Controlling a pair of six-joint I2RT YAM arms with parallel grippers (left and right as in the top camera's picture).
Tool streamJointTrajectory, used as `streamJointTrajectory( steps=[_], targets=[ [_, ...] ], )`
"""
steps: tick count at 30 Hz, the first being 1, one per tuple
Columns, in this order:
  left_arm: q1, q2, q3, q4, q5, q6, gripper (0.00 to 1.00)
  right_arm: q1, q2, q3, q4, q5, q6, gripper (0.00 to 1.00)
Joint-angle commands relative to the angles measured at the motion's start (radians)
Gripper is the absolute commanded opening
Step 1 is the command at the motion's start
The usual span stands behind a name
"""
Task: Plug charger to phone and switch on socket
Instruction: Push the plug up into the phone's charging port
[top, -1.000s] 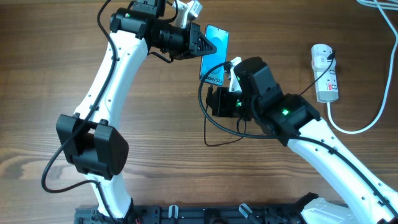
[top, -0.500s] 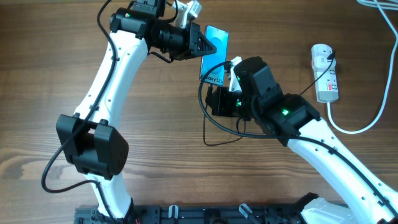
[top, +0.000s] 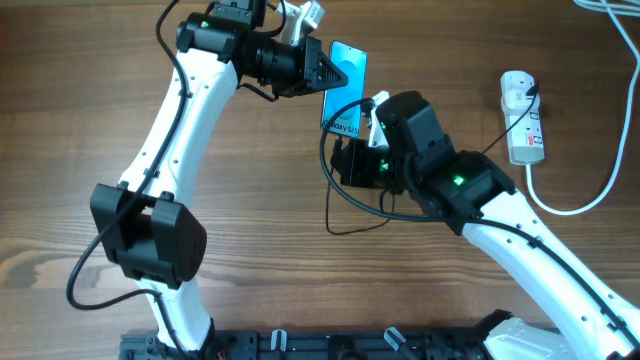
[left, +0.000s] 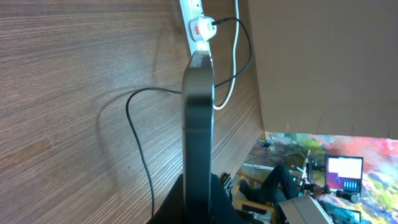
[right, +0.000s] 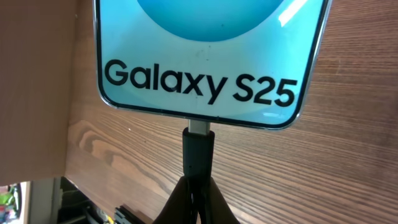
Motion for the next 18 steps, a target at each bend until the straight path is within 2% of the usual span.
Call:
streamJointTrajectory(
  steps=[1,18],
  targets=[
    [0.002,-0.039,0.007,-0.004,0.039,0.035,0.04,0.002,-0.008,0.015,0.014,0.021,0.017,0.04],
    [-0.014,-0.039,0.007,0.026,0.034,0.013,0.04,0.002,-0.007,0.015,-0.01,0.018,0.017,0.04]
  ],
)
